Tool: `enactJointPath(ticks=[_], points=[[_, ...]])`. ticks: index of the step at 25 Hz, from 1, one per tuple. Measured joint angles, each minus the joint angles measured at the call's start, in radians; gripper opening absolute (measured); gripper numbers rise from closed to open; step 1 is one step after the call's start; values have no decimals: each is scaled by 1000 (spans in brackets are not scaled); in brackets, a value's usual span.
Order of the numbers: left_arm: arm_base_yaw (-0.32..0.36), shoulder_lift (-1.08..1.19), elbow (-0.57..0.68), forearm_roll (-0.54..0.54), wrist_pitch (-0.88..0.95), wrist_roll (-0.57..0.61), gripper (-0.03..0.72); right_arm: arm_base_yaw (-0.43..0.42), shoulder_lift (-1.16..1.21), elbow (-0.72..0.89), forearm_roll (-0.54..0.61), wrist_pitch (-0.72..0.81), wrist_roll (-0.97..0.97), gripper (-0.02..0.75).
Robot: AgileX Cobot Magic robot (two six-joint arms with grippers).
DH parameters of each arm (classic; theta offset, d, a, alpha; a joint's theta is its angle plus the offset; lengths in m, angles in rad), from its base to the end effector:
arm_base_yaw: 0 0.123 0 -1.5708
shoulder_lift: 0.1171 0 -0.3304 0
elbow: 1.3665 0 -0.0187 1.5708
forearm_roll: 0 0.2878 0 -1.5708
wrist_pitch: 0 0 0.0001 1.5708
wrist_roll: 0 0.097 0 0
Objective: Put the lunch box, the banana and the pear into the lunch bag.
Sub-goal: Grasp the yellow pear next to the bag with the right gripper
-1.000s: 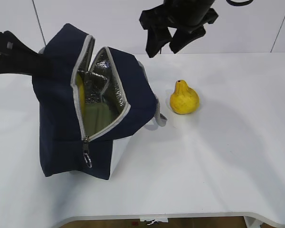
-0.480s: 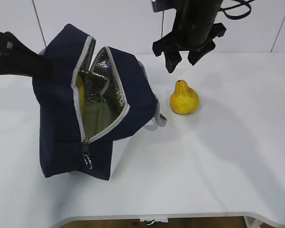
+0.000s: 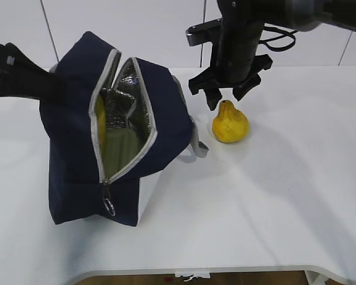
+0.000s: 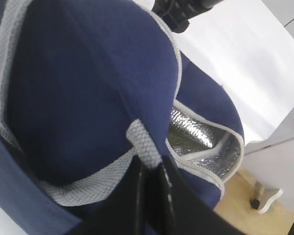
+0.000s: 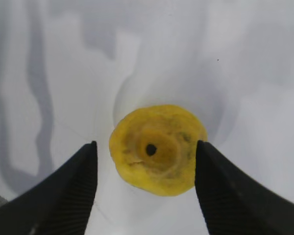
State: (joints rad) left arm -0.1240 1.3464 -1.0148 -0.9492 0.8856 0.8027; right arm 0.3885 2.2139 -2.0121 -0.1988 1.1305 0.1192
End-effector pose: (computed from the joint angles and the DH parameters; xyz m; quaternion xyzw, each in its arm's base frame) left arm 0.2874 -0.0974 0.3427 0.2047 0.8680 -0.3205 0.3193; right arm 0.5127 0.1911 0.2579 -0.1587 0.9694 -0.0519 0.1801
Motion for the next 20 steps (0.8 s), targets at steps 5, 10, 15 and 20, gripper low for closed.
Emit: enactJointPath(ticks=[5, 10, 15, 20], points=[[0, -2, 0, 12, 14, 0, 5, -16, 7, 0, -5, -13, 13, 475], [0, -2, 0, 12, 14, 0, 5, -34, 24, 0, 3, -15, 23, 475], [0, -2, 0, 12, 14, 0, 5, -35, 44, 0, 11, -15, 26, 474], [0, -2, 0, 12, 14, 0, 5, -35, 58, 0, 21, -17, 26, 407]])
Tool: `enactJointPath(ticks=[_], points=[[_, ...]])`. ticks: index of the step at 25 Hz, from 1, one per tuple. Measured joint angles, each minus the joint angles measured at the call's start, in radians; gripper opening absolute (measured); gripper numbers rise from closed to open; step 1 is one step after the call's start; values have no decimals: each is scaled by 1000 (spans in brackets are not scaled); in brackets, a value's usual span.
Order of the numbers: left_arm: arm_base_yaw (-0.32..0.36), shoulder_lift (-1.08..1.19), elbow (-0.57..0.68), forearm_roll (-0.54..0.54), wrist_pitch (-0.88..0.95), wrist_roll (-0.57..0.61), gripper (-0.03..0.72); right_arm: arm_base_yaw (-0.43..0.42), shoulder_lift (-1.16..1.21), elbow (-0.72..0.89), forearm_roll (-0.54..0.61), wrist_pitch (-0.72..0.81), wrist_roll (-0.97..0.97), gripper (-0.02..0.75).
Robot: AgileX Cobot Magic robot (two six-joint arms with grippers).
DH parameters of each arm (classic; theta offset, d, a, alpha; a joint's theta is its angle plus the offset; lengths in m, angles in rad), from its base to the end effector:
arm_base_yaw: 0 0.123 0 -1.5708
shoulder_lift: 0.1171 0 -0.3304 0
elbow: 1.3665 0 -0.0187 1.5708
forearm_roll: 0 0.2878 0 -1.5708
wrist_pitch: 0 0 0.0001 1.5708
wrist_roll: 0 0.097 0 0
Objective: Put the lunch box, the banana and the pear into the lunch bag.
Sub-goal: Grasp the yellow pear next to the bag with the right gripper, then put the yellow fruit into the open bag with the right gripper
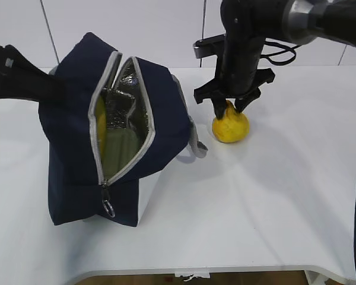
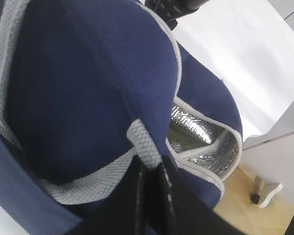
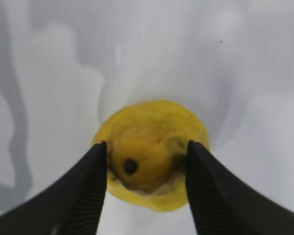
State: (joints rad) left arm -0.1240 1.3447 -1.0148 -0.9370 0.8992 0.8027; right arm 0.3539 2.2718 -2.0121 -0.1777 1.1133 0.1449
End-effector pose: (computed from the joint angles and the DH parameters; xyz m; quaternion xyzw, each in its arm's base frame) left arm 0.2858 -0.0973 0.3423 0.2114 0.8690 -0.3189 0.3139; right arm 0.5262 0.1780 0.2261 -0.1302 0.9777 -0.0468 0.1579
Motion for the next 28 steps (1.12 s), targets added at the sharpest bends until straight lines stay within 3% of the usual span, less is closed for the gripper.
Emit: enactJointPath(ticks=[6, 12, 18, 22, 28], points=[[0, 0, 0, 4, 0, 0, 5, 0, 0, -11, -3, 7, 0, 261], [0, 0, 0, 19, -2, -2, 5, 0, 8, -140, 4, 115, -17, 245], [-1, -2, 0, 65, -29, -4, 5, 0, -30, -251, 26, 124, -39, 244], [-1, -2, 0, 77, -39, -4, 5, -2, -114, -251, 152, 139, -67, 243], [-1, -2, 0, 82, -51, -4, 5, -2, -225, -257, 481, 144, -167, 242]])
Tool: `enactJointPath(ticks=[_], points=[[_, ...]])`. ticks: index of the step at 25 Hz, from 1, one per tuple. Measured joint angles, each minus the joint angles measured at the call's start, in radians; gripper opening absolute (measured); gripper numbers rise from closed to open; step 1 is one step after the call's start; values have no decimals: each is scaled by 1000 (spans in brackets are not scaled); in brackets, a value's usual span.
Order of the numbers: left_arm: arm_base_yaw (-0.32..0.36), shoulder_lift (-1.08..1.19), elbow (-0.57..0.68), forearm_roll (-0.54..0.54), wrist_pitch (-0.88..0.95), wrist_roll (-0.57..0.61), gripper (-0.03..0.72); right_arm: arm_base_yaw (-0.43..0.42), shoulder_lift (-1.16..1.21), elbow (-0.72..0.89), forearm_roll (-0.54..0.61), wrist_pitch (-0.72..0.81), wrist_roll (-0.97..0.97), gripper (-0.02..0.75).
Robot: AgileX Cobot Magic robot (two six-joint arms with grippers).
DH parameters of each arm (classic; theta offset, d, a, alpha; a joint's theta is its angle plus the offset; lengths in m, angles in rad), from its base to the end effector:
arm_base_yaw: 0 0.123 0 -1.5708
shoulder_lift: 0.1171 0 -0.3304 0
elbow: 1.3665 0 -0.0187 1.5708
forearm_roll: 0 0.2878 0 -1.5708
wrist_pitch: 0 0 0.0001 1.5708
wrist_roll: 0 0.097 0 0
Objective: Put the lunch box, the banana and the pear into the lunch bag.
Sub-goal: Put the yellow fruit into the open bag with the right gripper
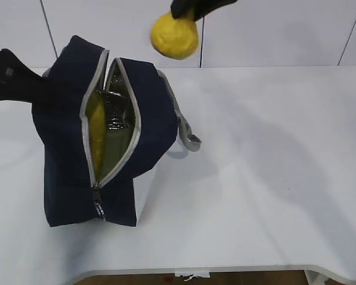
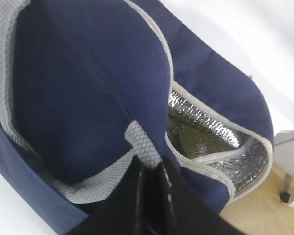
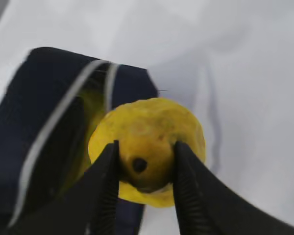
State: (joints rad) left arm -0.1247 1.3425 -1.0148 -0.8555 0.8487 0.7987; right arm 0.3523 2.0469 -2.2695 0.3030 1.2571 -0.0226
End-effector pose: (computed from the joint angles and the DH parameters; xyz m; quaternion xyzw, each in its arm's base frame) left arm 0.2890 -0.0917 0.3393 0.2217 0.8767 -0.2753 0.3264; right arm 0.4676 0.2013 0.4277 -0.1751 0.9245 0.1986 0.2743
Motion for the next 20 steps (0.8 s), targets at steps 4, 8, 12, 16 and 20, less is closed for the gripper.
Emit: enactJointPath(ticks=[4, 8, 12, 16, 20], points=[[0, 0, 0, 2, -2, 0, 5, 10, -18, 5, 137, 1, -50, 242], [0, 0, 0, 2, -2, 0, 5, 38, -18, 67, 196, 2, -73, 242], [0, 0, 0, 2, -2, 0, 5, 69, -18, 126, 232, 2, -107, 241], [0, 0, 0, -2, -8, 0, 5, 75, -10, 151, 248, 2, -118, 241], [0, 0, 0, -11, -10, 0, 5, 92, 18, 153, 269, 0, -129, 241]])
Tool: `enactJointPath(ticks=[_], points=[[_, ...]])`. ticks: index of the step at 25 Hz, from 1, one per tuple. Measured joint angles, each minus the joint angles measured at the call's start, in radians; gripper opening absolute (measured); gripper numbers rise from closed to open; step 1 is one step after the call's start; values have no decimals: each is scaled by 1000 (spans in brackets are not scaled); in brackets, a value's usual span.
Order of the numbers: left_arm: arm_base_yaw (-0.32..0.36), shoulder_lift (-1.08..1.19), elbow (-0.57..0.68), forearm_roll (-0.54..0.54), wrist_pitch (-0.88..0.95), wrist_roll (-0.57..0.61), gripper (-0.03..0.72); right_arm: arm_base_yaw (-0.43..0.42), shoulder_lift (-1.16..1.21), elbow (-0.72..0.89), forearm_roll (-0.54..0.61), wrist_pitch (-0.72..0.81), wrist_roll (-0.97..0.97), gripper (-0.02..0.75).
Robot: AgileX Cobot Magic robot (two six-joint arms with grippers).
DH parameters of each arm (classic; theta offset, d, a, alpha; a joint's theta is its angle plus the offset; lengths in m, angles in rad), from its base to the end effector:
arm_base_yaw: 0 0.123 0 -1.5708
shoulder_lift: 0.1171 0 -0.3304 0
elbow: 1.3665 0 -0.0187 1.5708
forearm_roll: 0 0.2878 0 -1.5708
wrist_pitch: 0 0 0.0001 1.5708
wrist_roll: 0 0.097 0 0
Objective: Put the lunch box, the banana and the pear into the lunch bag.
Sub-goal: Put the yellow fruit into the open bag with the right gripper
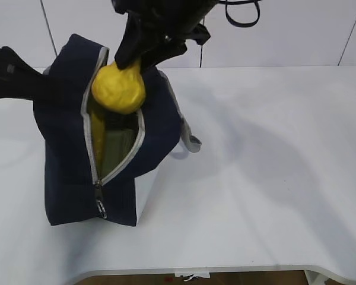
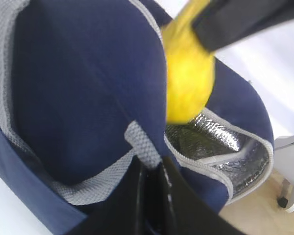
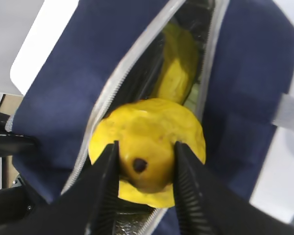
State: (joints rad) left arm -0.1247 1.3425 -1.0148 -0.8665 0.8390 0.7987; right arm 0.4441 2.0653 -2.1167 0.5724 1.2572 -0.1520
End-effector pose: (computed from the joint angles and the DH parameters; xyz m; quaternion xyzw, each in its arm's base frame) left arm 0.2899 -0.0918 0.3401 0.2166 0.8756 -0.2773 0.3310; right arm 0.4412 0.2653 0.3791 -0.2510 0.9009 0.3095 0.1718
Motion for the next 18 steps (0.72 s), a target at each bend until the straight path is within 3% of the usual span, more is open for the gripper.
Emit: enactJointPath(ticks=[5, 12, 18], points=[[0, 0, 0, -10, -2, 0, 5, 28, 58, 3, 5, -2, -2, 255], [0, 0, 0, -18, -2, 0, 5, 37, 67, 3, 3, -6, -2, 522], [0, 0, 0, -18, -2, -2, 5, 37, 39, -1, -115, -6, 17, 559]])
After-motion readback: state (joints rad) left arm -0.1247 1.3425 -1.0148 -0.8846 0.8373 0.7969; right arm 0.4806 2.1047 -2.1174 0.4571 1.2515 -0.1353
